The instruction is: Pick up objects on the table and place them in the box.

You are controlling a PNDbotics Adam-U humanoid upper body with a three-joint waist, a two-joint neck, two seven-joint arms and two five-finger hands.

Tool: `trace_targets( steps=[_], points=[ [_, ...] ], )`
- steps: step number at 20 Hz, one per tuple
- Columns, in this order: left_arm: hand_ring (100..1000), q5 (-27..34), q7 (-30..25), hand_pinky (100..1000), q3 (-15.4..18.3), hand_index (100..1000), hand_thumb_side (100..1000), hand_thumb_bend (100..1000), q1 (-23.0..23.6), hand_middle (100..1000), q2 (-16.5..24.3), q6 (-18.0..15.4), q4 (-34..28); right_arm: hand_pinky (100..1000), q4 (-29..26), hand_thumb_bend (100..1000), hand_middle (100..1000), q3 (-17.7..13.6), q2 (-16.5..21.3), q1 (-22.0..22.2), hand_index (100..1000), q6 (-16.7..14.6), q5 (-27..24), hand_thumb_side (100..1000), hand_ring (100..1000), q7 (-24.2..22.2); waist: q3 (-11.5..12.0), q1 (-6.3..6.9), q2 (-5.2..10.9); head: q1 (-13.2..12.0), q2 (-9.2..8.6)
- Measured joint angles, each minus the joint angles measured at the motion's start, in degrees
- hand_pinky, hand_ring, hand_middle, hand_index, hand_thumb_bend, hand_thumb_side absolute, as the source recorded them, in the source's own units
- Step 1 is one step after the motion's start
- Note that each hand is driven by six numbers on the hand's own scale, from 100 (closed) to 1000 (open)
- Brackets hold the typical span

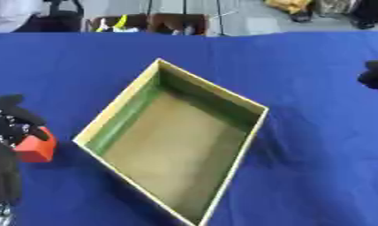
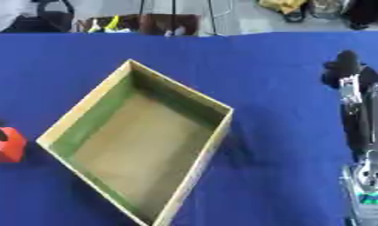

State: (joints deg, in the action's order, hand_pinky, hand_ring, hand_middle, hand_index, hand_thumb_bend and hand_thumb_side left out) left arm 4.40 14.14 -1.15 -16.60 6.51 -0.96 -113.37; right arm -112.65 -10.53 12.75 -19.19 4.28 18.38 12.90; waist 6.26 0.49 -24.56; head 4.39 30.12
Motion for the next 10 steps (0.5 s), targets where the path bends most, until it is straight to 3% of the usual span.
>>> trace_targets(
  steps=[10],
  points=[
    [479,0.1,0.0,361,0.0,655,987,100,0.0,433,0.0,0.0,0.0,720,0.0,509,540,0.0,0.0,0.0,673,0.0,0.0,1000,629,0.0,-0.1,0.0,0.0,0.0,-0.01]
  ],
)
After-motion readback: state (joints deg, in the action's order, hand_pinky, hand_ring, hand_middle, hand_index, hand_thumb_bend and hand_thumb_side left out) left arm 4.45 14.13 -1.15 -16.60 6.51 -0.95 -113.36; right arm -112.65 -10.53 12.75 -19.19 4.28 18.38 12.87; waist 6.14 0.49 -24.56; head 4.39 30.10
